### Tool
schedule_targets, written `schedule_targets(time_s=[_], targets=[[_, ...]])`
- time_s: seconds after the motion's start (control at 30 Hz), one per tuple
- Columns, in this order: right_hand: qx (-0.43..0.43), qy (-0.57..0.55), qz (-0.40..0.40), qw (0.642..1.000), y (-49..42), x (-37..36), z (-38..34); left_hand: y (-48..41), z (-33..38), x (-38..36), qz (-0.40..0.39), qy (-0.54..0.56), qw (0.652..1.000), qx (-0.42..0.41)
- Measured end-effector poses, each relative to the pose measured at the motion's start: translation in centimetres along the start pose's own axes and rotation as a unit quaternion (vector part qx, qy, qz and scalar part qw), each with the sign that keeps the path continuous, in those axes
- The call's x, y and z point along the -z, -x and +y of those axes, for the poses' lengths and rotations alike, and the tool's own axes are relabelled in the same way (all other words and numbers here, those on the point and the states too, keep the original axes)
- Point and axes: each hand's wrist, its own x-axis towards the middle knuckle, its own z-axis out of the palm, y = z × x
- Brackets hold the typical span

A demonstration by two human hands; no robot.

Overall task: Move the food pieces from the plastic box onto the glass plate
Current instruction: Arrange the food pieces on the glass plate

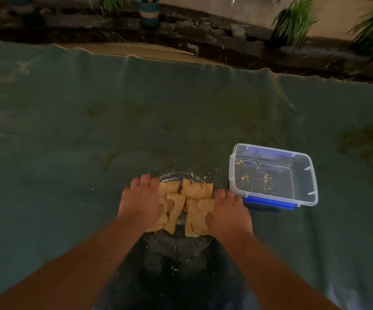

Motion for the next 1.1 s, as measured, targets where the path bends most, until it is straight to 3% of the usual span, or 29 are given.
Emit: schedule_targets(time_s=[0.17, 0.4, 0.63, 0.8, 0.87, 1.0, 1.1], targets=[[0.133, 0.035, -0.037, 0.99, -1.7, -0.6, -0.9, -1.3, 1.5, -0.7, -0.091, -0.002, 0.993, -0.074], [0.135, 0.076, -0.065, 0.986, -3.1, -0.9, -1.7, -2.5, 1.5, -1.9, -0.111, -0.07, 0.988, -0.076], [0.145, -0.044, -0.129, 0.98, -3.6, -0.6, -1.1, -2.4, 0.5, -2.4, -0.097, 0.032, 0.991, -0.087], [0.162, -0.072, -0.188, 0.966, -2.7, -1.0, -1.0, -1.4, 0.1, -2.7, -0.175, 0.106, 0.976, -0.068], [0.171, -0.046, -0.173, 0.969, -2.0, -1.4, -1.1, -0.8, -0.1, -3.0, -0.166, 0.087, 0.979, -0.078], [0.194, -0.021, -0.054, 0.979, -0.6, -2.2, -1.4, 0.6, 0.1, -3.2, -0.097, 0.043, 0.99, -0.097], [0.185, -0.024, -0.051, 0.981, -0.2, -2.9, -1.8, 1.2, 0.8, -3.1, -0.114, 0.003, 0.988, -0.1]])
